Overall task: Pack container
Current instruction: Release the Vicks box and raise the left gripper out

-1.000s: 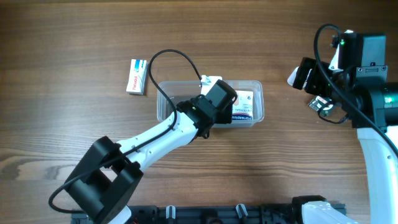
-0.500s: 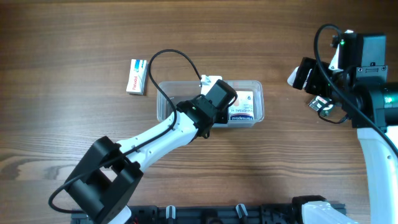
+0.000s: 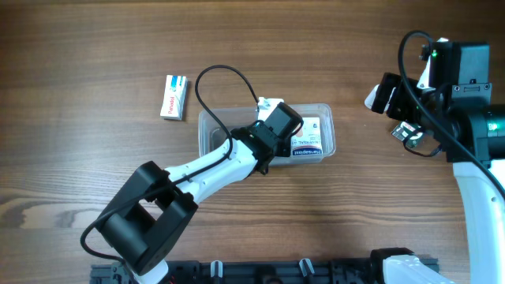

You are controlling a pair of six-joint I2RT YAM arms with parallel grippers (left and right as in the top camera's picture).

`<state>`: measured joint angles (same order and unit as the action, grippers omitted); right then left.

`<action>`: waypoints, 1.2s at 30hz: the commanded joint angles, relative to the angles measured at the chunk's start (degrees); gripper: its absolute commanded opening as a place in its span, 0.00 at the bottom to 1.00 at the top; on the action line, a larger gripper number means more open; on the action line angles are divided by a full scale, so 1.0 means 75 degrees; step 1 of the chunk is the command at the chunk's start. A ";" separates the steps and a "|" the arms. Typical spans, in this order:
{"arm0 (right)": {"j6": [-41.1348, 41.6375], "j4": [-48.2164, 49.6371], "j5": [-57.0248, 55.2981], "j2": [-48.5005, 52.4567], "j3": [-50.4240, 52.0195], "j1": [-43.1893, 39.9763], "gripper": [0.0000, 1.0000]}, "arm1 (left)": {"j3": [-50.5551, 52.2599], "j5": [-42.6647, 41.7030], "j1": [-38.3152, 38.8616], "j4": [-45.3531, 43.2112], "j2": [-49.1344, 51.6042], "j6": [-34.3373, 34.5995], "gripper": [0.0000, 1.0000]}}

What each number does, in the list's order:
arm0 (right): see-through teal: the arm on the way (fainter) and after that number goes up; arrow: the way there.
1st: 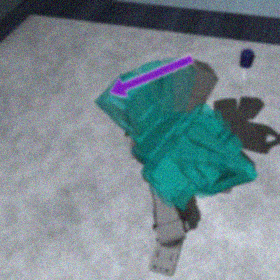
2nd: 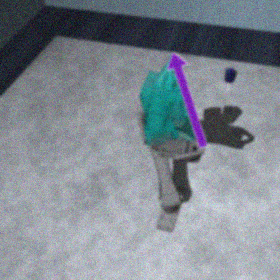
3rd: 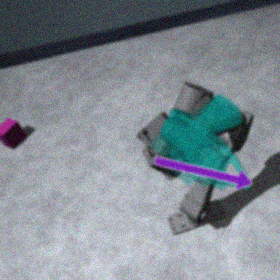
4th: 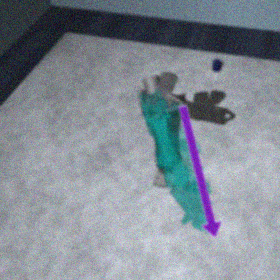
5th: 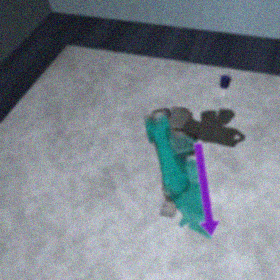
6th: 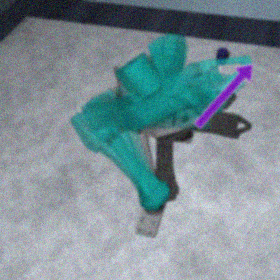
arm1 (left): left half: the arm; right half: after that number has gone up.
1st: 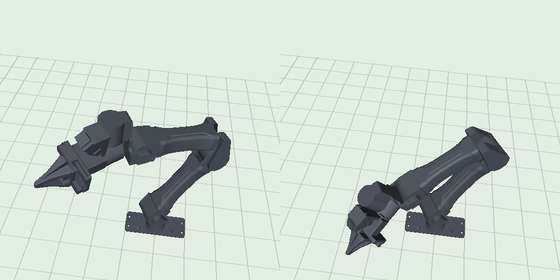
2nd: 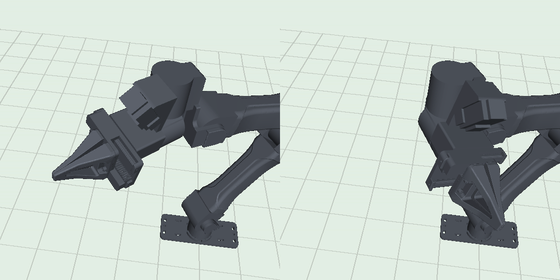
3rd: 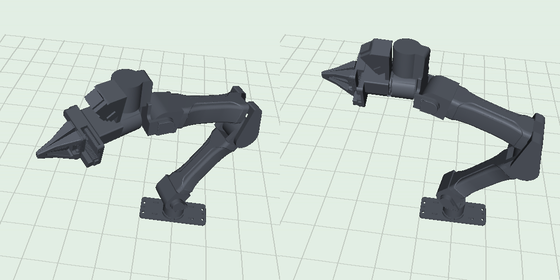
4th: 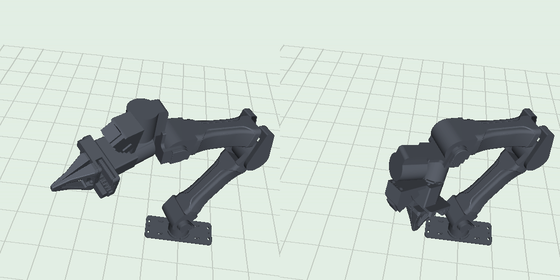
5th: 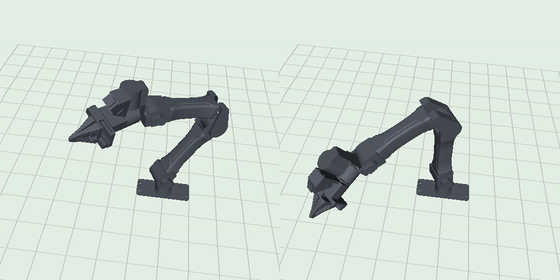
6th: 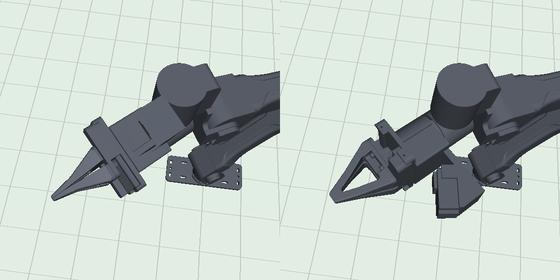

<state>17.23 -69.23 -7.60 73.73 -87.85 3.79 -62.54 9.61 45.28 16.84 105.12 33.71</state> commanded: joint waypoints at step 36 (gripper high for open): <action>-0.0085 0.0020 -0.0070 0.0044 -0.0026 -0.0009 1.00 | -0.0749 -0.1148 -0.6452 0.1396 -0.1585 -0.4698 1.00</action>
<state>17.23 -69.21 -7.60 73.80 -87.85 3.79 -67.88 8.71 -2.92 27.97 88.49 4.45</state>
